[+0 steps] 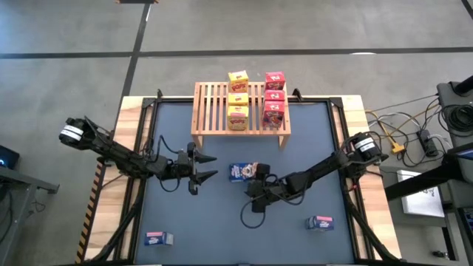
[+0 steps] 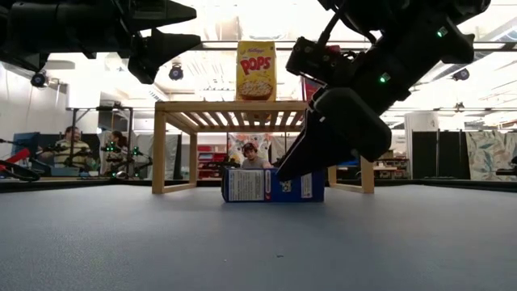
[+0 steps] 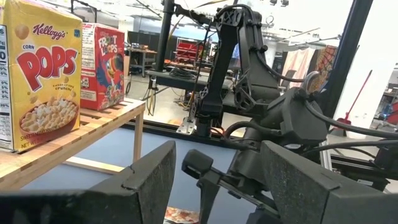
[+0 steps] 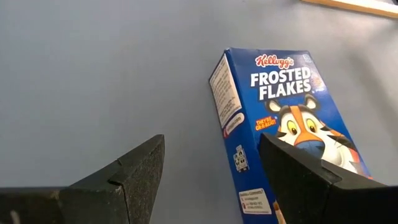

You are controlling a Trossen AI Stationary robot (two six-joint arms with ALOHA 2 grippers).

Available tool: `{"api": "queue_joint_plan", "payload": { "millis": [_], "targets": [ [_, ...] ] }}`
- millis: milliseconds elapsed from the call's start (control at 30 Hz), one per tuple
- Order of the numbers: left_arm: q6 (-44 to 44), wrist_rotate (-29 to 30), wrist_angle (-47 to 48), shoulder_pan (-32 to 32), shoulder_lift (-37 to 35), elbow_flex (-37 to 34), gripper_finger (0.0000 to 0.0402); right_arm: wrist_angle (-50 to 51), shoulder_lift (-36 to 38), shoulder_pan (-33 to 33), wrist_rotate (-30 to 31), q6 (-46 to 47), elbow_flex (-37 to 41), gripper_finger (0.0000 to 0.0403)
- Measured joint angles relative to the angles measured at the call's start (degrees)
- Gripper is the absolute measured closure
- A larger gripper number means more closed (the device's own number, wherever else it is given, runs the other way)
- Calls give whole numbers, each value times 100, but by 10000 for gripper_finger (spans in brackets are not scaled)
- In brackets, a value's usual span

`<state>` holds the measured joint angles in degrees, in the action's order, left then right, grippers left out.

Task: Stack cereal on shelf
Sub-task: Put the top blue cereal box on the shelf

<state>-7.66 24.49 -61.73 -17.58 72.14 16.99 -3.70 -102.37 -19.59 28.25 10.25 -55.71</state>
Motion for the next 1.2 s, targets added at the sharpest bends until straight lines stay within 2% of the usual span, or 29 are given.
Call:
{"api": "queue_joint_plan", "payload": {
  "millis": [500, 833, 1000, 1200],
  "targets": [
    [0, 0, 2, 0, 0, 0, 183, -120, -1, -174, -255, 342, 149, 149],
    [0, 0, 7, 0, 0, 0, 183, -105, -17, -189, -194, 490, 185, 149],
    [-20, 0, 7, 0, 0, 0, 183, -125, -17, -175, -168, 425, 200, 149],
    [-167, -2, 35, 0, 0, 2, 183, -159, -16, -161, -117, -142, 34, 149]
  ]
}}
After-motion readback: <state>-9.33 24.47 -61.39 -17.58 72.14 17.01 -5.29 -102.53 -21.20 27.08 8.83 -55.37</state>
